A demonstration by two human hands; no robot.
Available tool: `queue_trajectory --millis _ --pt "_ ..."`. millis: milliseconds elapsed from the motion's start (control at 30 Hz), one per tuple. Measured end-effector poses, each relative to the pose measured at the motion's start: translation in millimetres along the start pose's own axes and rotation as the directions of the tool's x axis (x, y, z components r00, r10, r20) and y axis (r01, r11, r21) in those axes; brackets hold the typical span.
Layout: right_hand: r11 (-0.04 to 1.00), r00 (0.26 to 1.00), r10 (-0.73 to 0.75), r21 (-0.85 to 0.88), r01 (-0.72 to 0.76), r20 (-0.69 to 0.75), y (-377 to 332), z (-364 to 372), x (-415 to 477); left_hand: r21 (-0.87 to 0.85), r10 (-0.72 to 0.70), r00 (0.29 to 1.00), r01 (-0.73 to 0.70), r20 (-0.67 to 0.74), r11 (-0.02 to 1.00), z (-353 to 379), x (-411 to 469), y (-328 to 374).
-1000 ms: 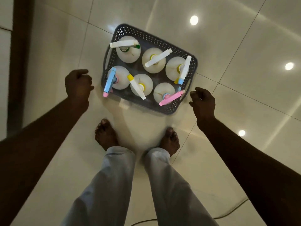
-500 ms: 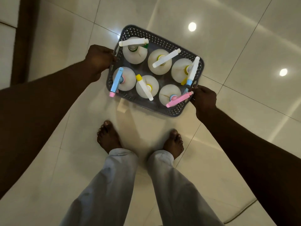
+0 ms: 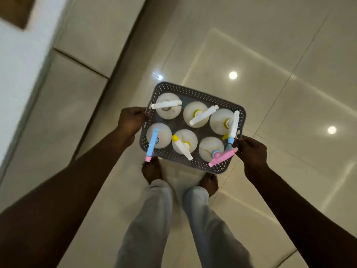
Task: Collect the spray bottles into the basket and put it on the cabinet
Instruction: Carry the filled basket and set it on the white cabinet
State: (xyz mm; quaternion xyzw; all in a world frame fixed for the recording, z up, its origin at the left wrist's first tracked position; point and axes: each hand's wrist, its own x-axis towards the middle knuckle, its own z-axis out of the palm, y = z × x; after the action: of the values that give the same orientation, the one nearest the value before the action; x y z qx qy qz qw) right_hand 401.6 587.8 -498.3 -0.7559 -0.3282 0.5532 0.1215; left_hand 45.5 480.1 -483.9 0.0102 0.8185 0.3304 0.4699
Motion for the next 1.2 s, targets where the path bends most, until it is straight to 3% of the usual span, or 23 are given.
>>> queue_trajectory --millis 367,500,867,1200 --pt "0.971 0.961 -0.228 -0.039 0.237 0.158 -152 -36 -201 -0.188 0.035 0.997 -0.048 -0.071 0.981 -163 -202 69" --pt "0.964 0.938 -0.250 -0.032 0.265 0.241 -196 -23 -278 -0.290 0.022 0.990 -0.062 -0.138 0.955 -233 -276 79" --pt "0.903 0.835 -0.324 -0.116 0.413 0.445 -266 88 -408 -0.607 -0.129 0.948 -0.079 -0.291 0.791 -369 -352 23" --pt "0.816 0.726 -0.324 -0.209 0.539 0.607 -295 216 -474 -0.748 -0.288 0.874 -0.120 -0.392 0.653 -448 -361 -19"
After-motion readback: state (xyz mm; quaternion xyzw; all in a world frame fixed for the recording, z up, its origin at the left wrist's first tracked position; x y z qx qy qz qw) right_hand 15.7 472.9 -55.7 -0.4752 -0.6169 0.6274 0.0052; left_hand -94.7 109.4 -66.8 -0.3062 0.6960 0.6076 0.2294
